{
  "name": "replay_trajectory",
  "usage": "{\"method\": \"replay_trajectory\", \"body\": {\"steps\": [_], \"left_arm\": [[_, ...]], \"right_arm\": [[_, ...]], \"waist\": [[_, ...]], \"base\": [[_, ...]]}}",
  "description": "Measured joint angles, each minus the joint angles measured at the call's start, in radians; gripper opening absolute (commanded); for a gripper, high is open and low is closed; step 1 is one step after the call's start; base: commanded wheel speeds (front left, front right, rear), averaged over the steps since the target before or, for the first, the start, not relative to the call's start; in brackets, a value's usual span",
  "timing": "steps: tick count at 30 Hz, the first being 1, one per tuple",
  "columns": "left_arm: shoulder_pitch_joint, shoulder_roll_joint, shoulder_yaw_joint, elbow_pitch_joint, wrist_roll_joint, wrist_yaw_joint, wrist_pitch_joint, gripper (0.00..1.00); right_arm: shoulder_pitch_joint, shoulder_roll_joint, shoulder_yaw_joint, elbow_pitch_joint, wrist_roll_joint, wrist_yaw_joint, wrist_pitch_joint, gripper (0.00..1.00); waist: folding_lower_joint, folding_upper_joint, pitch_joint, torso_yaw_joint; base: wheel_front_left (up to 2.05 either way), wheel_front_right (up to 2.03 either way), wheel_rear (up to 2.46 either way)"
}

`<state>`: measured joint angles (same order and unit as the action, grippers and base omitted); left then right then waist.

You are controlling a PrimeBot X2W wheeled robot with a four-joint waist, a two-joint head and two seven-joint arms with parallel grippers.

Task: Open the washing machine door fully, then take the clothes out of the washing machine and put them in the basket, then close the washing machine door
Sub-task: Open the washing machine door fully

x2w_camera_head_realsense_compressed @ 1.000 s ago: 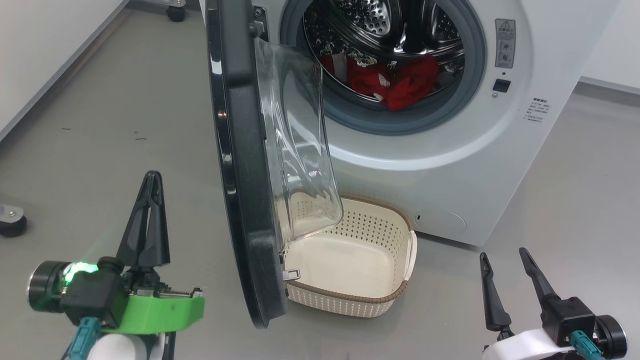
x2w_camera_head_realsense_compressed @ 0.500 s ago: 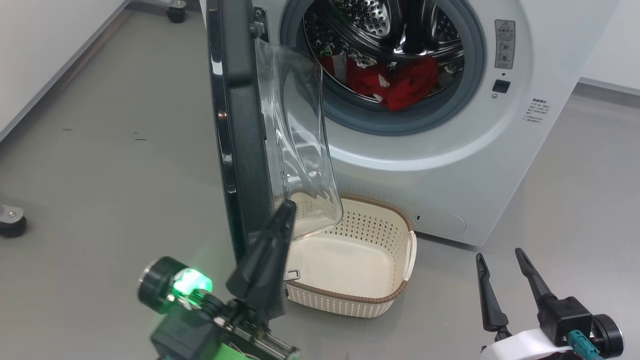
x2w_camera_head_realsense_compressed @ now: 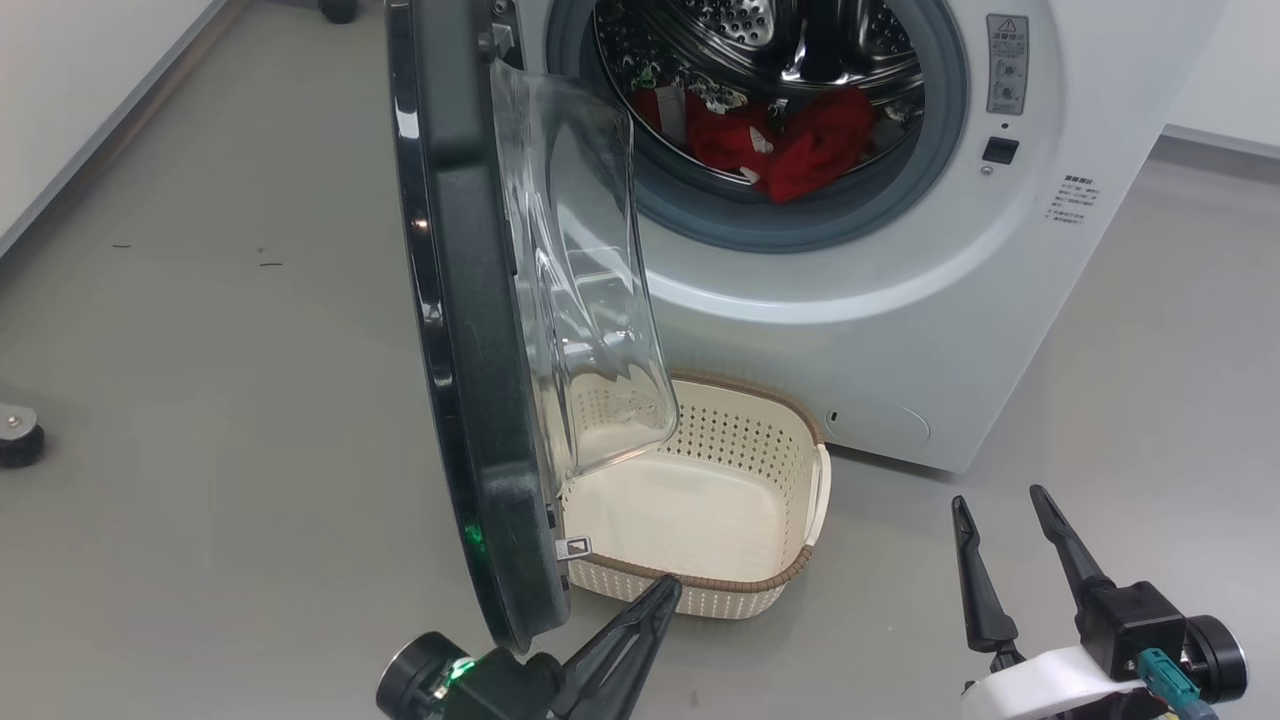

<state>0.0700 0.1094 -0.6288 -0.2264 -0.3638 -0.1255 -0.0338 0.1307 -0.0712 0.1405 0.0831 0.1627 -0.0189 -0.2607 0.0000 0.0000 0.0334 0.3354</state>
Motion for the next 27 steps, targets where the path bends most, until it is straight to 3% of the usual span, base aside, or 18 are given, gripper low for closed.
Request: {"method": "replay_trajectory", "body": {"steps": [6,12,27], "left_arm": [[0.004,0.012,0.062,0.049,-0.001,0.001,0.012,0.0],[0.003,0.012,0.109,0.076,0.014,0.03,0.012,0.0],[-0.001,0.009,0.142,0.117,0.015,0.06,0.006,0.0]], "right_arm": [[-0.001,0.001,-0.008,0.005,-0.007,0.002,0.0,1.0],[-0.008,0.002,-0.016,0.007,-0.017,0.009,0.0,1.0],[-0.019,0.006,-0.044,0.011,-0.026,0.018,0.0,1.0]], "waist": [[0.0,0.0,0.011,-0.003],[0.0,0.0,0.019,-0.005],[0.0,0.0,0.034,0.019]], "base": [[0.0,0.0,0.0],[0.0,0.0,0.0],[0.0,0.0,0.0]]}}
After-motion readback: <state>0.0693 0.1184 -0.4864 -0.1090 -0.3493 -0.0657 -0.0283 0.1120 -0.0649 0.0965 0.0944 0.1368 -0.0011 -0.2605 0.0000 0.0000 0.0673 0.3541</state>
